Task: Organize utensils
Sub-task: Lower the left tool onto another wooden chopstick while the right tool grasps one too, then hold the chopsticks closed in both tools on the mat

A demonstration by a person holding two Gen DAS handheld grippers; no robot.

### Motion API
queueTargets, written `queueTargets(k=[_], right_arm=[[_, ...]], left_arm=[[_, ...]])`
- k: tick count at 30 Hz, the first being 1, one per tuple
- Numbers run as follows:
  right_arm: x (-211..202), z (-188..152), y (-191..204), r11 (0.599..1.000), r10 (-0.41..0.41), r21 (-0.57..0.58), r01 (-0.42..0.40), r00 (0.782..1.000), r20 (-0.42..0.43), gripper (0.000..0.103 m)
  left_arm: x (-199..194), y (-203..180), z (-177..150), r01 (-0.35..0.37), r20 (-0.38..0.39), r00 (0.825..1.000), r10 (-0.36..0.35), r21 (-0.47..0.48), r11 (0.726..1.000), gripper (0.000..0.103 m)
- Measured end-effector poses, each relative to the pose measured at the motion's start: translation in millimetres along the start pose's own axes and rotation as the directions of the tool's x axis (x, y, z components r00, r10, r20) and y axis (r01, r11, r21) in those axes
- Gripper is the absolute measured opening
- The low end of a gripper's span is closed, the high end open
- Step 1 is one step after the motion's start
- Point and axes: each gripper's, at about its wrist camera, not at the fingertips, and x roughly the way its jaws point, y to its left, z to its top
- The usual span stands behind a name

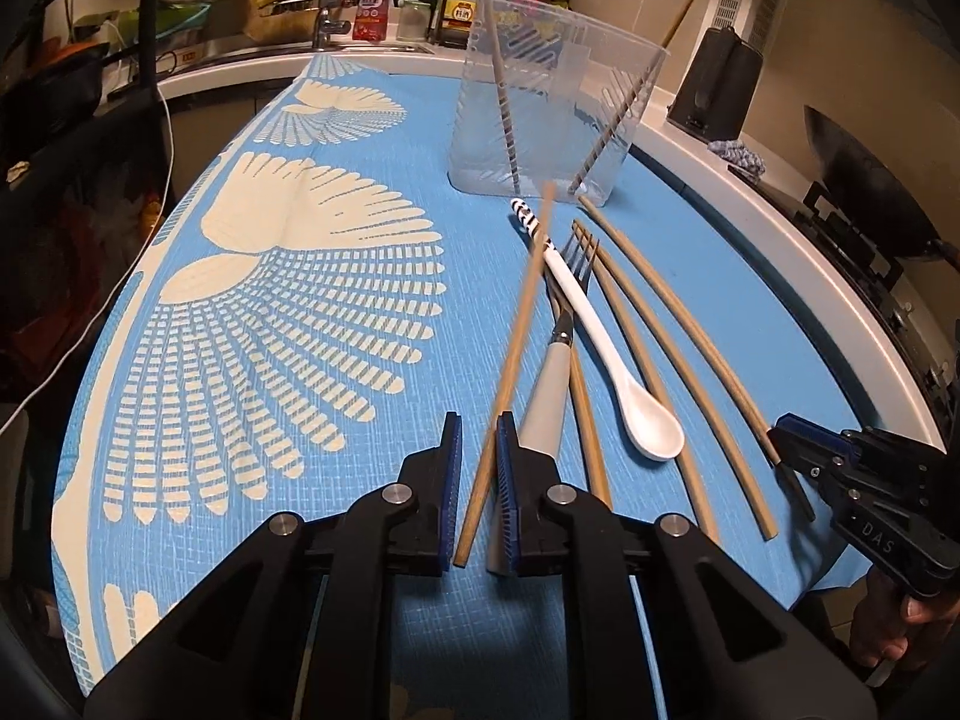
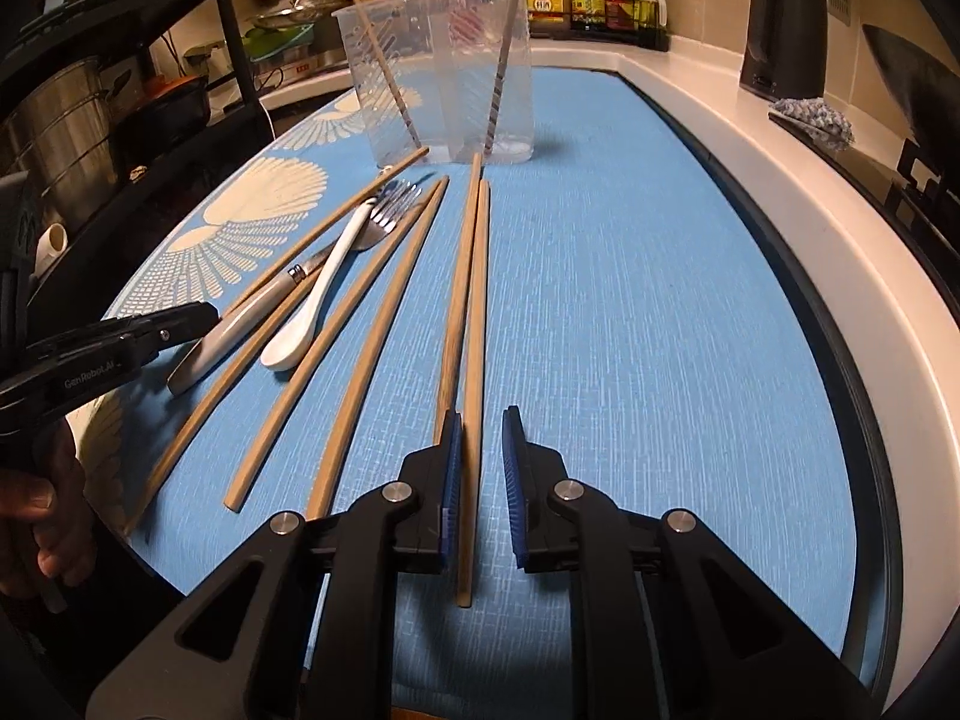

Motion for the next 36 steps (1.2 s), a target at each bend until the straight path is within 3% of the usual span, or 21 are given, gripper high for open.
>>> queueTargets(k=[3, 11, 13, 23, 36], right_arm=[[0.0, 0.6, -0.7, 1.000, 0.004, 0.003, -0.004, 1.000, -0.001, 0.015], [-0.8, -0.5, -1.7, 1.000, -0.010, 0.017, 0.010, 1.000, 0.004, 0.009], [-1.2, 0.1, -3.8, 0.999, -0.013, 0.030, 0.013, 1.000, 0.000, 0.006], [0.4, 4.8, -28.2, 0.987, -0.114, 0.116, 0.114, 0.993, -0.005, 0.006], [-8.6, -8.1, -25.5, 0.989, -0.115, 0.093, 0.113, 0.993, 0.018, 0.020]], left_arm=[[0.6, -7.0, -0.9, -0.031, 0.001, 1.000, 0.031, 0.050, 0.998, 0.012], [0.2, -8.4, -0.2, -0.033, 0.008, 0.999, 0.032, 0.053, 0.998, 0.012], [1.0, -7.5, 0.1, -0.034, 0.005, 0.999, 0.034, 0.053, 0.998, 0.006], [-11.4, 3.0, -9.4, -0.100, 0.016, 0.995, 0.100, 0.027, 0.995, 0.006], [-10.9, 0.3, -11.2, -0.128, 0.031, 0.991, 0.127, 0.031, 0.991, 0.008]])
